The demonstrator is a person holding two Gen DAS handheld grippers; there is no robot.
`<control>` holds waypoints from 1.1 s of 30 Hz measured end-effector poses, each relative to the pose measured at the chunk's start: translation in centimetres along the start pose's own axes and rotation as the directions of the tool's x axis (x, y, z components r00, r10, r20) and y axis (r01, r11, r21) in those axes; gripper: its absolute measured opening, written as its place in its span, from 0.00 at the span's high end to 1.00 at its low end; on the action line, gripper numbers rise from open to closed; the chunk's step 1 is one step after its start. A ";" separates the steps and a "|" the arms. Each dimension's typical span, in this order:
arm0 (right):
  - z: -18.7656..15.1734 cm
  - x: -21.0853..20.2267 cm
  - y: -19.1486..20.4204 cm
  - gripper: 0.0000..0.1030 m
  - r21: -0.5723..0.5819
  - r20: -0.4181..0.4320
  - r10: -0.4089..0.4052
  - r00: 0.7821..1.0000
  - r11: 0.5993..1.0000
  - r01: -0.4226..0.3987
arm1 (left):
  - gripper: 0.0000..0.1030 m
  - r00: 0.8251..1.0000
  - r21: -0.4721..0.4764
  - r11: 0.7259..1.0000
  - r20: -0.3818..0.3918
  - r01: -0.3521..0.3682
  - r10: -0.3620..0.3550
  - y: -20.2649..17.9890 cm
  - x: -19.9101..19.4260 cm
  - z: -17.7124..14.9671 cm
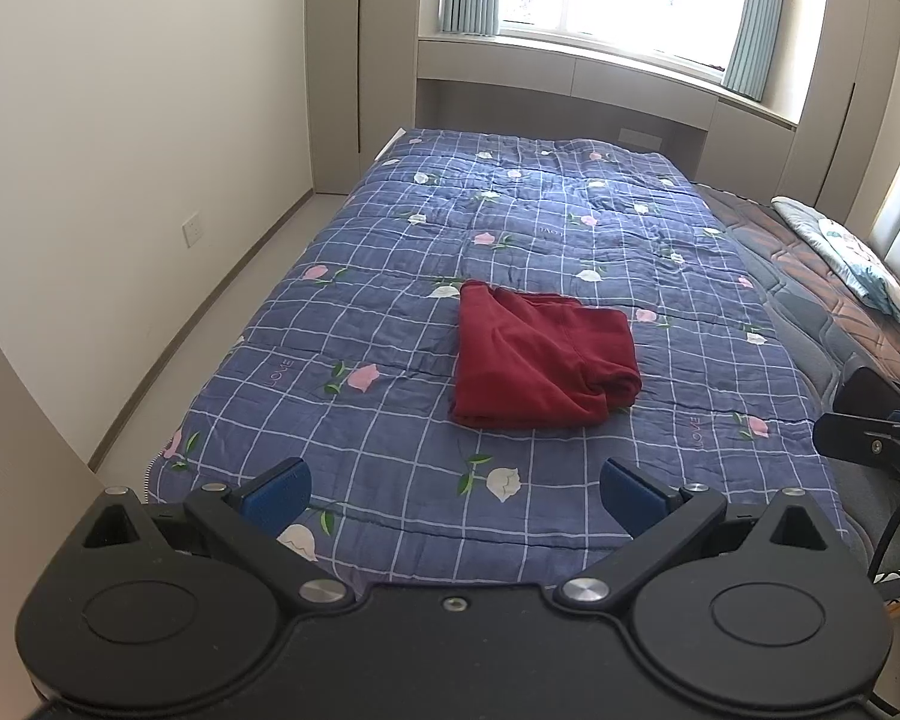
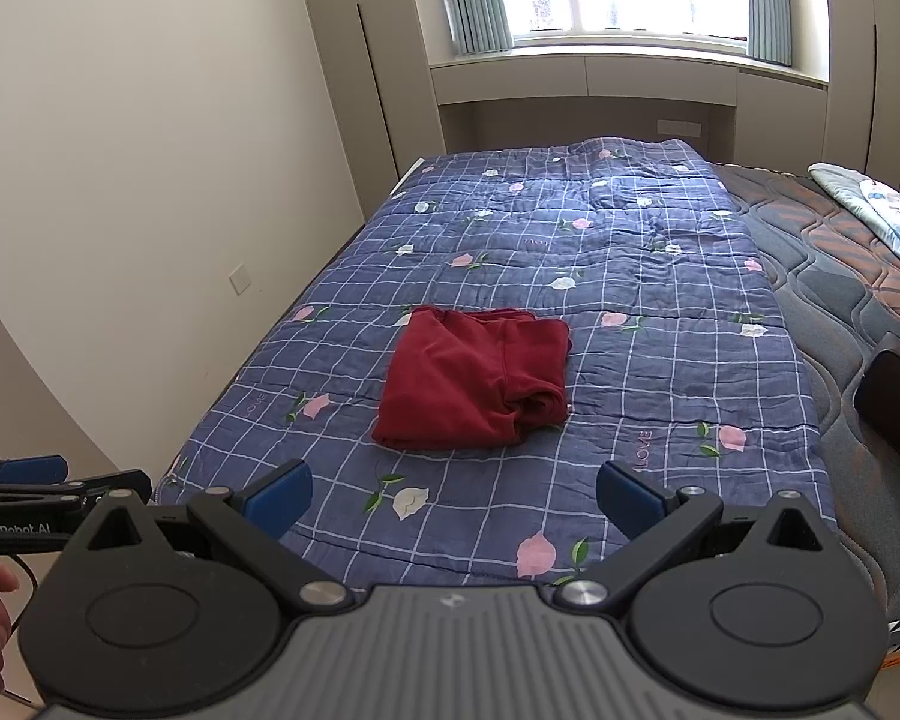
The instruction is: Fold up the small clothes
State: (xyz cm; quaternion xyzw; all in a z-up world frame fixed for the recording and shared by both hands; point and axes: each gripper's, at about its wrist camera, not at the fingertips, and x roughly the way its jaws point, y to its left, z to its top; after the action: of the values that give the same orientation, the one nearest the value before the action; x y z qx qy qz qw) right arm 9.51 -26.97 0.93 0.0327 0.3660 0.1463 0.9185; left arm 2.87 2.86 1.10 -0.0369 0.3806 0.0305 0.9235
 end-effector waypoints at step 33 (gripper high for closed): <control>-0.1 0.1 1.0 0.00 0.028 -0.007 -0.018 1.000 0.999 0.019 | 0.01 1.000 0.013 1.000 -0.011 0.013 -0.013 0.1 0.0 0.0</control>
State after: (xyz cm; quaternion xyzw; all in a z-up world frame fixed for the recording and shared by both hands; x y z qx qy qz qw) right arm 9.24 -25.94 0.94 0.0416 0.3714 0.1328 0.9180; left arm 2.85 2.93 1.14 -0.0334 0.3854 0.0220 0.9219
